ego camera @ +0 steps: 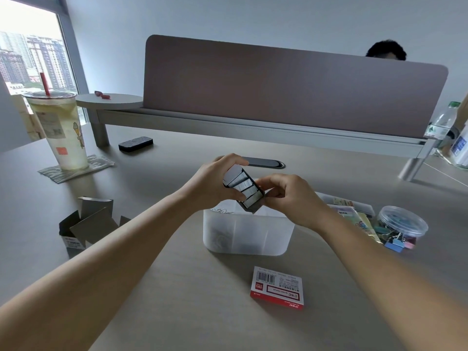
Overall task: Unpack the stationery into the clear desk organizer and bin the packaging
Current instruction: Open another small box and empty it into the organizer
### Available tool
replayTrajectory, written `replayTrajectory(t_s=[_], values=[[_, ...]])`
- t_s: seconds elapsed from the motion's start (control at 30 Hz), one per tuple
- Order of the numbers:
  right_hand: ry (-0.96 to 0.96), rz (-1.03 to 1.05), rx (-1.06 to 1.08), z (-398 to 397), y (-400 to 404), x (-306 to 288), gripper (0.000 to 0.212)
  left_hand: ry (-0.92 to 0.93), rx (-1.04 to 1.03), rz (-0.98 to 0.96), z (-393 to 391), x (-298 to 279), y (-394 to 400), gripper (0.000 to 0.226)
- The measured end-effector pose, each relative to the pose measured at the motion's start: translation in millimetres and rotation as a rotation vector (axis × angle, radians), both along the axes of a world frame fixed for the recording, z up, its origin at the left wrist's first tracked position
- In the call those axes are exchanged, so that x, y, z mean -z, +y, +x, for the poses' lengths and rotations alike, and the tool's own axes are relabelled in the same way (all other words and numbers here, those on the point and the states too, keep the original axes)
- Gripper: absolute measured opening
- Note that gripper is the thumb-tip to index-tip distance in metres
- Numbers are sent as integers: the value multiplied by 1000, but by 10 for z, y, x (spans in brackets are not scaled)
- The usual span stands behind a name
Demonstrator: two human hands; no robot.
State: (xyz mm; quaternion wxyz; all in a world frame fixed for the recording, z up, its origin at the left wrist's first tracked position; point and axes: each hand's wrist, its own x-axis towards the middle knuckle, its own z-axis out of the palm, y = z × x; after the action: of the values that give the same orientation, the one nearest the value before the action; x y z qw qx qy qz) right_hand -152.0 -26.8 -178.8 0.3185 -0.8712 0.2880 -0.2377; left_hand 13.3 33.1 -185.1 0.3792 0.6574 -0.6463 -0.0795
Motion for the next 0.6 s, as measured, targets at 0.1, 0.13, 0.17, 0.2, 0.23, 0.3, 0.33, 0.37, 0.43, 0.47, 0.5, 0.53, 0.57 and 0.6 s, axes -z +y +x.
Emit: replayTrajectory(t_s=[0.1, 0.13, 0.17, 0.2, 0.23, 0.3, 0.33, 0.37, 0.43, 0.47, 0.5, 0.53, 0.57, 0.6], values=[[-22, 2, 15, 8, 4, 1, 27, 5, 4, 3, -12, -1, -5, 61], [-31, 3, 23, 13, 1, 8, 27, 19, 7, 8, -15, -2, -5, 61], [-41, 4, 34, 19, -4, 14, 26, 42, 11, 15, -18, -4, -2, 62], [-47, 5, 47, 24, -11, 21, 25, 68, 17, 23, -19, -3, 1, 62], [-51, 7, 61, 30, -19, 27, 24, 90, 22, 32, -21, -4, 5, 61], [-52, 13, 79, 36, -35, 38, 22, 117, 31, 45, -22, -12, 16, 58], [-52, 14, 84, 35, -39, 41, 21, 131, 37, 48, -19, -17, 20, 55], [-50, 12, 88, 35, -40, 41, 20, 148, 47, 49, -11, -22, 26, 52], [-47, 6, 88, 28, -37, 36, 20, 183, 61, 52, 11, -27, 35, 49], [-44, 5, 86, 22, -30, 29, 21, 196, 64, 53, 20, -27, 39, 50], [-38, 7, 81, 16, -23, 20, 22, 201, 63, 50, 25, -27, 43, 50], [-32, 8, 76, 10, -16, 14, 23, 196, 59, 44, 25, -27, 42, 51], [-25, 10, 70, 6, -9, 10, 26, 186, 54, 36, 23, -27, 40, 51], [-17, 10, 66, 2, -3, 8, 28, 179, 49, 27, 16, -28, 34, 52]])
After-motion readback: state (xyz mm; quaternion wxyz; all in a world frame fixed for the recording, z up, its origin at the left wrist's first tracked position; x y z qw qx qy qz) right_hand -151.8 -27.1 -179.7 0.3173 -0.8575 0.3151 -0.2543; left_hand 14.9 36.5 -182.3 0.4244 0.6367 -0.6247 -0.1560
